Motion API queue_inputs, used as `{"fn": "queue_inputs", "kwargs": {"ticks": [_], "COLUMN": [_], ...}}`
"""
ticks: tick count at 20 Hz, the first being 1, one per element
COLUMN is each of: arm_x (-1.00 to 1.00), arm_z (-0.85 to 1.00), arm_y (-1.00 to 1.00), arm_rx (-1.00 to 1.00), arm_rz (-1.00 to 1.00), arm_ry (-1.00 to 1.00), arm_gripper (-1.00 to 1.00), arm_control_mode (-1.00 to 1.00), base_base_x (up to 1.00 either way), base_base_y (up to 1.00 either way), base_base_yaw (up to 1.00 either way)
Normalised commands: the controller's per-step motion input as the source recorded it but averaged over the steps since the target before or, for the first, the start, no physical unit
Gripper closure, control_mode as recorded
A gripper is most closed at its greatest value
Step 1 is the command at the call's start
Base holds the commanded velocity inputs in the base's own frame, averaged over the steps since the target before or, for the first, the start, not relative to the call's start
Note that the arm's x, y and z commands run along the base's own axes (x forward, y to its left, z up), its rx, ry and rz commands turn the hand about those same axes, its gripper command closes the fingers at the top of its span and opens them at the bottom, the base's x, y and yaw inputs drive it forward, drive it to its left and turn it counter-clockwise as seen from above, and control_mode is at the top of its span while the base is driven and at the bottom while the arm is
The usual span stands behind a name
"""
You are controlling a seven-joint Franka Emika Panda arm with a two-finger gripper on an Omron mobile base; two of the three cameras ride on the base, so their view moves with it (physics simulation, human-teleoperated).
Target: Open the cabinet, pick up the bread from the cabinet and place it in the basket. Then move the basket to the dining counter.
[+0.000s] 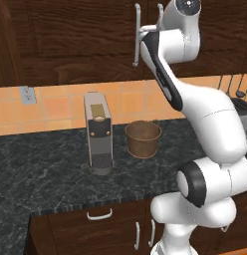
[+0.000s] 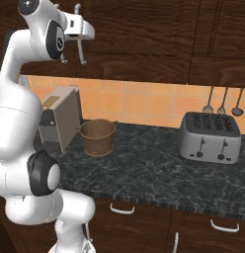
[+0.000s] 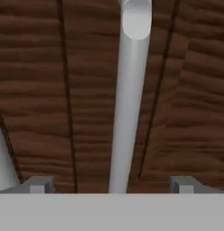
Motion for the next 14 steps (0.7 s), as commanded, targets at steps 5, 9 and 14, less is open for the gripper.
{"fn": "queue_inputs", "kwargs": {"ticks": [5,9,14], "arm_x": [0.64,0.52,0.42], "arm_z": [-0.02,-0.08,0.00], "arm_y": [-0.09,-0.37,-0.02], "arm_rx": [0.00,0.01,0.00], "arm_rz": [0.05,0.12,0.14], "arm_ry": [-0.04,-0.10,-0.08], "arm_gripper": [-1.00,-1.00,1.00], "arm_control_mode": [-1.00,-1.00,-1.00], "base_base_x": [0.00,0.00,0.00], "base_base_y": [0.00,0.00,0.00], "base_base_yaw": [0.00,0.00,0.00]}}
